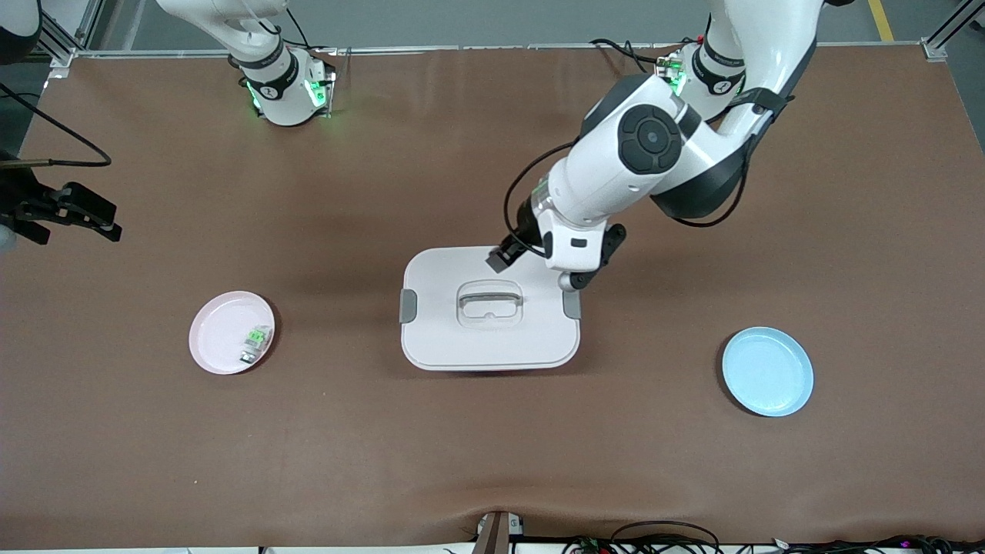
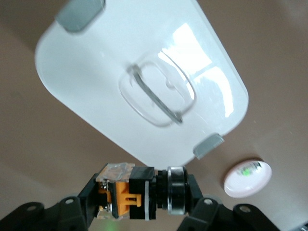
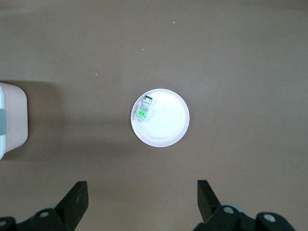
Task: Transfer orange switch to right arm and place
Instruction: 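Carry the switch over the white box while the right gripper approaches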
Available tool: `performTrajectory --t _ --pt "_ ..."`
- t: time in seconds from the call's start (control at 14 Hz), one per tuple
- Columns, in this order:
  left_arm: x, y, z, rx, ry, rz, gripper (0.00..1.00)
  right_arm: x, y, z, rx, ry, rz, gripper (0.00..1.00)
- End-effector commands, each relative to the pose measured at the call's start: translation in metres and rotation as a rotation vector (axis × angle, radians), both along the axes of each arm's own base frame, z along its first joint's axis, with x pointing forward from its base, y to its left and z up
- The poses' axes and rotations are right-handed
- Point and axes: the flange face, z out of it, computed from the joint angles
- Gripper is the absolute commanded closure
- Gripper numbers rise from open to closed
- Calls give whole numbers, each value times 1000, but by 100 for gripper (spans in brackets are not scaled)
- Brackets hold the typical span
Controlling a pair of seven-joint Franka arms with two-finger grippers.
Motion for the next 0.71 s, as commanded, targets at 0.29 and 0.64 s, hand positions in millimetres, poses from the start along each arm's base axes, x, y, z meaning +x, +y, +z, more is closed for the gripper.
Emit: performTrajectory --t 0.29,0.64 --pt "-21 -46 20 -106 79 176 100 -2 2 -7 20 28 -28 0" --pt "-34 -60 27 -144 202 282 100 -26 31 -20 337 3 -218 0"
